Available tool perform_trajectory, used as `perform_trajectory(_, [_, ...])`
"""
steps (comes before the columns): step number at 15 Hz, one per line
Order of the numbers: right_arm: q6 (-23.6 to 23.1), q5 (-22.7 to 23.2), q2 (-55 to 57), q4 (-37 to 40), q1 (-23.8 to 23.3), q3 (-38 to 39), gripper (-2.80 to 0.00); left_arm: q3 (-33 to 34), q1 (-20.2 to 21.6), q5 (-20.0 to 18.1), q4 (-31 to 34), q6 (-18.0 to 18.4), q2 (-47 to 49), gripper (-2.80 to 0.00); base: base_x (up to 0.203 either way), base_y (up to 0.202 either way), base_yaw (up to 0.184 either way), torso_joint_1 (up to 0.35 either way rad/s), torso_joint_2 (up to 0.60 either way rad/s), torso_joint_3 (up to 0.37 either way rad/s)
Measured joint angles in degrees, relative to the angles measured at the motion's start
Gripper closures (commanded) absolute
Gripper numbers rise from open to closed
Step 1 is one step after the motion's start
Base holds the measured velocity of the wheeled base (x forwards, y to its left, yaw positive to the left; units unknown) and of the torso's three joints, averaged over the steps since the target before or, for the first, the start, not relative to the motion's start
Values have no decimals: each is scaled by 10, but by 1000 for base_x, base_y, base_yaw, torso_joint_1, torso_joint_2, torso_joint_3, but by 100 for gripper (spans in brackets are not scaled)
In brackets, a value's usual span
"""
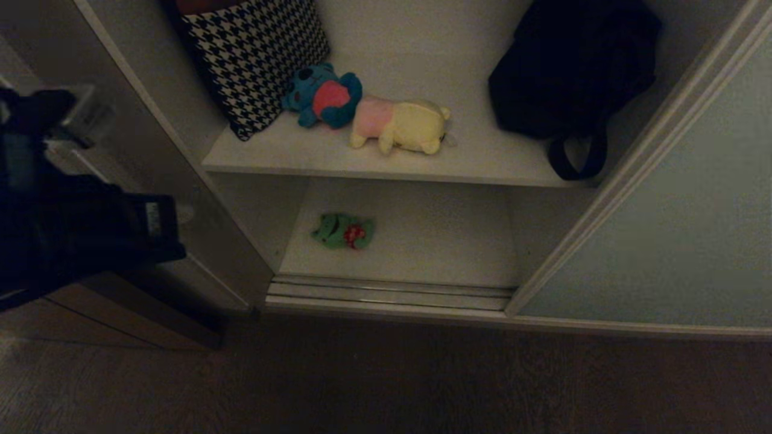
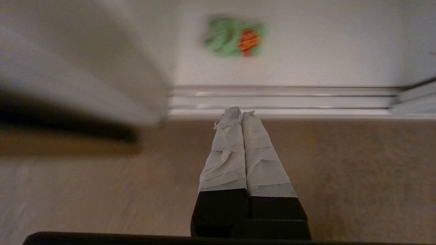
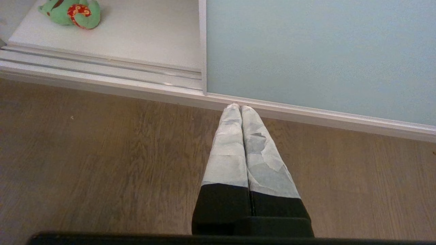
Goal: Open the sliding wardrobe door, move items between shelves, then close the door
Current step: Place the pink doll on the higher shelf, then place the green doll on the higher shelf
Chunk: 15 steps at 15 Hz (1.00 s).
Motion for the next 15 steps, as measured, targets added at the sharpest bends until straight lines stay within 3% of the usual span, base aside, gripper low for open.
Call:
perform_trajectory(3, [0, 0, 0, 0, 0, 0, 0, 86, 66, -36, 16, 5, -89, 0, 0, 0, 0, 0, 0, 0])
perform_trajectory(6, [0, 0, 0, 0, 0, 0, 0, 199, 114, -100, 14, 8, -151, 0, 0, 0, 0, 0, 0, 0])
perform_trajectory(8, [0, 0, 0, 0, 0, 0, 0, 256, 125, -128, 8, 4, -182, 0, 0, 0, 0, 0, 0, 0])
perform_trajectory(13, [0, 0, 0, 0, 0, 0, 0, 317, 130, -158, 9, -2, -204, 0, 0, 0, 0, 0, 0, 0])
perform_trajectory(15, [0, 0, 0, 0, 0, 0, 0, 336, 130, -193, 2, -1, -201, 0, 0, 0, 0, 0, 0, 0])
